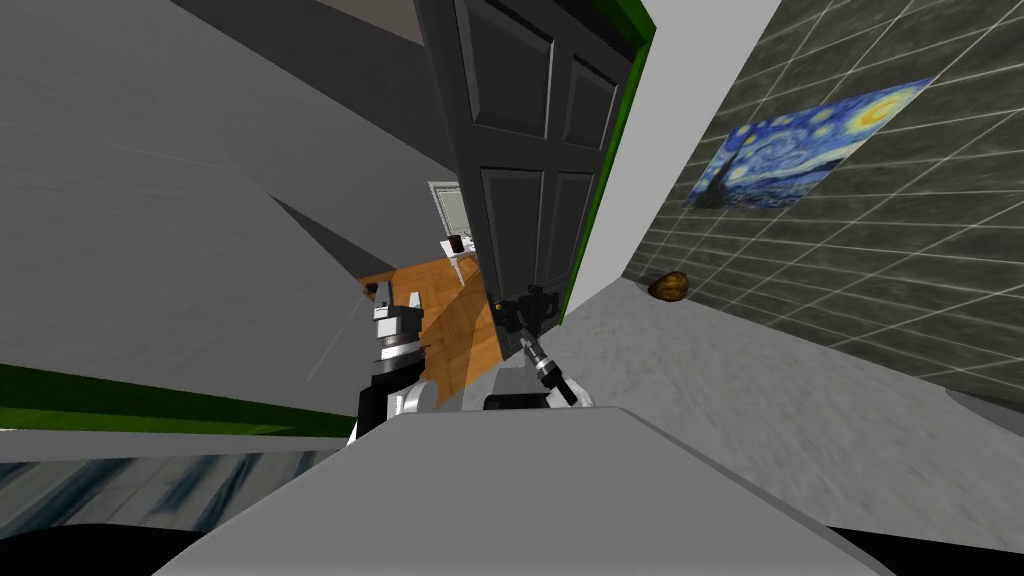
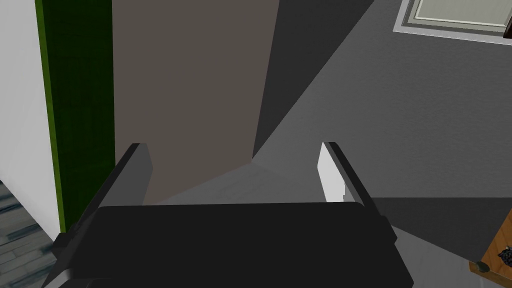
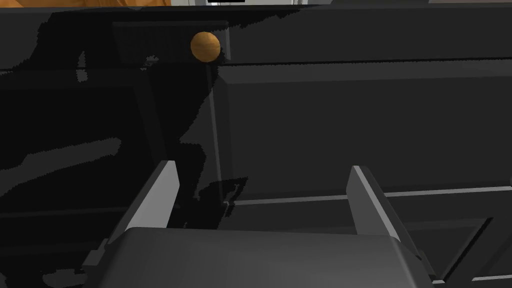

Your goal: Push the door open

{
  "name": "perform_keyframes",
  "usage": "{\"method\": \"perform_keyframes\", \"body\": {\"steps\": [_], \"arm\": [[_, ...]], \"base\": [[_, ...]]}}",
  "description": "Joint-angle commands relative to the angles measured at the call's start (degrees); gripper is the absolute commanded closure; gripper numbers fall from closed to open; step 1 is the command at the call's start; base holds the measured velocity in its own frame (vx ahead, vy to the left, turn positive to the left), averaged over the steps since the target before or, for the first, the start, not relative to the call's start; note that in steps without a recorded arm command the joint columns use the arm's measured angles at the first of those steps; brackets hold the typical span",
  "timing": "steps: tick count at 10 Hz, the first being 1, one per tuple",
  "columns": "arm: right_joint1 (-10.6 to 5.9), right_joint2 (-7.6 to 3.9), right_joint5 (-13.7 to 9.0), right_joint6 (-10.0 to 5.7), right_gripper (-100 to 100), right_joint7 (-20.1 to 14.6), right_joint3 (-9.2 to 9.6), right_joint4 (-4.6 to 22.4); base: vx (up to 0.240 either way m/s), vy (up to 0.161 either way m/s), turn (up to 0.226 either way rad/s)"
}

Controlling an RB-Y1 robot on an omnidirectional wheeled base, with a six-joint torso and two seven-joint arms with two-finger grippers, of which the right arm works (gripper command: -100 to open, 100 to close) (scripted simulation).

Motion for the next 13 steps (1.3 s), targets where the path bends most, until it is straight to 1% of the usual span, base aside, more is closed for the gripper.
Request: {"method": "perform_keyframes", "body": {"steps": [1,3,6,8,9,13], "arm": [[-0.52,-0.11,0.0,-0.1,-100,-0.2,0.91,1.7],[-1.51,-0.26,-0.1,-0.53,-100,-0.5,2.13,4.7],[-2.56,-0.4,-0.2,-0.99,-100,-0.9,3.41,7.8],[-3.08,-0.47,-0.2,-1.22,-100,-1.0,4.06,9.4],[-2.91,-0.57,-0.2,-1.04,-100,-1.0,3.85,8.7],[-3.49,0.39,-0.3,-0.95,-100,-0.6,3.01,9.9]], "base": [[0.136,0.045,-0.056],[0.153,0.073,-0.065],[0.143,0.094,-0.044],[0.154,0.075,-0.031],[0.065,0.035,-0.007],[0.148,0.084,0.035]]}}
